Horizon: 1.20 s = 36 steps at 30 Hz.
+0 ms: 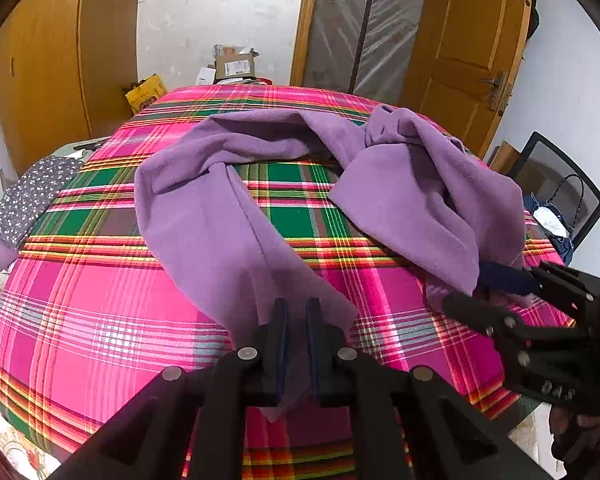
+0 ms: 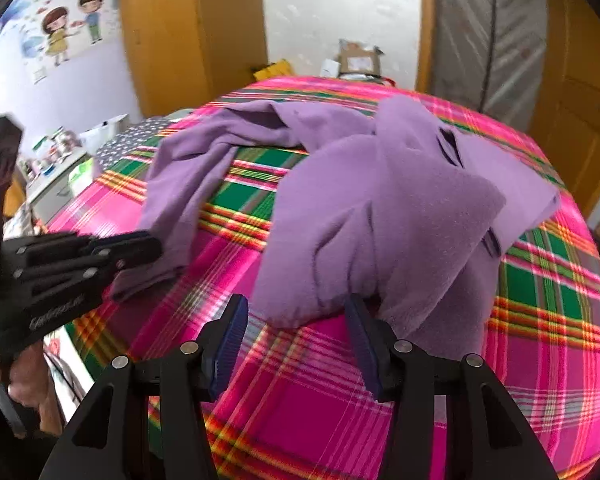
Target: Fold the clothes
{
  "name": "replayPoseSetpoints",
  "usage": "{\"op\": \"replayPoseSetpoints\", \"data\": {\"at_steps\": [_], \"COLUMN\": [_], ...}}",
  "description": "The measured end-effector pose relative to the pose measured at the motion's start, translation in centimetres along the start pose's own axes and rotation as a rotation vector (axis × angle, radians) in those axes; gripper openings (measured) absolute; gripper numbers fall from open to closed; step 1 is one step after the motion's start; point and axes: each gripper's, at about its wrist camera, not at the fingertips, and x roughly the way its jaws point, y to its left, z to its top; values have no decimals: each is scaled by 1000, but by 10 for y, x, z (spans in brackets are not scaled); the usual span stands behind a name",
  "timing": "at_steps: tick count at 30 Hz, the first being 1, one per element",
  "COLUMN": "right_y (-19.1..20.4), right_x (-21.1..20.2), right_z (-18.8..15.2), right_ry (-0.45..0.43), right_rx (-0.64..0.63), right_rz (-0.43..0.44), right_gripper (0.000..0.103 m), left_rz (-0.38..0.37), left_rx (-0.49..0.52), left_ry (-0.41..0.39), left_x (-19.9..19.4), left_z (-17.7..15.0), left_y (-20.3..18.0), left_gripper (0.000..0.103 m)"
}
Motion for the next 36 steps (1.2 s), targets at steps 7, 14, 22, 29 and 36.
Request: {"op": "replayPoseSetpoints", "data": {"at_steps": [7, 14, 22, 29, 36], "right_y": [-1, 0, -2, 0, 9], "right_x": [1, -2, -4, -11, -20], "right_z": [7, 13, 16, 17, 24], "right_ry": [-34, -66, -82, -99, -129], "right_rx": [17, 11, 11, 2, -5], "right_rz": [-10, -3, 19, 51, 125], "right_gripper": [43, 25, 14, 12, 11], "left_rz": [14, 33, 78, 164, 118], "left_rx": [18, 55, 105, 77, 3], "left_ry": [12, 17, 11, 21, -51], "left_x": [10, 24, 42, 58, 22], "left_z": [1, 14, 34, 59, 56], "left_y": [1, 3, 9, 28, 40], "left_gripper": [9, 10, 8, 5, 3]}}
